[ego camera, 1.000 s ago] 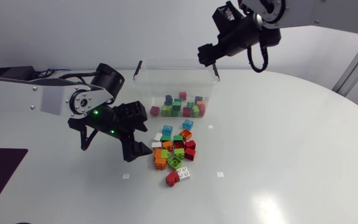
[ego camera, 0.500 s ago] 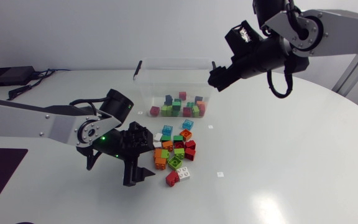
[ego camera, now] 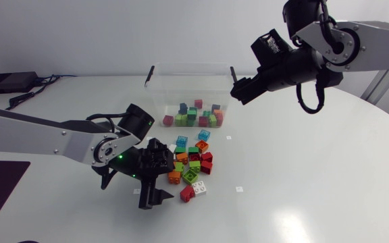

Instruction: Place the duplo bricks in the container

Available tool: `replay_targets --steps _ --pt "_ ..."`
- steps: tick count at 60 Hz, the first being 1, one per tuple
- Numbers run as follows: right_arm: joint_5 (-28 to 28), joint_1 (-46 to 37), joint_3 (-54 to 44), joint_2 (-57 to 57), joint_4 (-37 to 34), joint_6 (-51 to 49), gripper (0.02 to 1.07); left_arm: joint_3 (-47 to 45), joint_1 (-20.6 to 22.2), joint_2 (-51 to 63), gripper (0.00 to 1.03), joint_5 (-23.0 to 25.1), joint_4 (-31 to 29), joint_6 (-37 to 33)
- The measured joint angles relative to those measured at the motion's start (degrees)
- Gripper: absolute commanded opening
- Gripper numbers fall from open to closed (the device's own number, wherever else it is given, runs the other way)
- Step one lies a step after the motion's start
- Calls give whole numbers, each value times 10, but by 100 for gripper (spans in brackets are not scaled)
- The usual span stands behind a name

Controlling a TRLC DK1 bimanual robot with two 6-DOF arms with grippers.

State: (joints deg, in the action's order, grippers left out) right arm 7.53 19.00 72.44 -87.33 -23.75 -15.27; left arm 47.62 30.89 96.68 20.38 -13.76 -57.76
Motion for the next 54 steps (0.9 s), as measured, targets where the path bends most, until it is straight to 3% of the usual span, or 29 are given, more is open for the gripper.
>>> replay_targets --steps 19,38,54 --pt "2 0 -27 0 3 0 91 1 6 12 96 4 10 -8" --pt "2 0 -38 9 13 0 91 3 8 12 96 3 -44 -11" --pt "2 2 -44 11 16 0 91 2 7 14 97 3 -46 -12"
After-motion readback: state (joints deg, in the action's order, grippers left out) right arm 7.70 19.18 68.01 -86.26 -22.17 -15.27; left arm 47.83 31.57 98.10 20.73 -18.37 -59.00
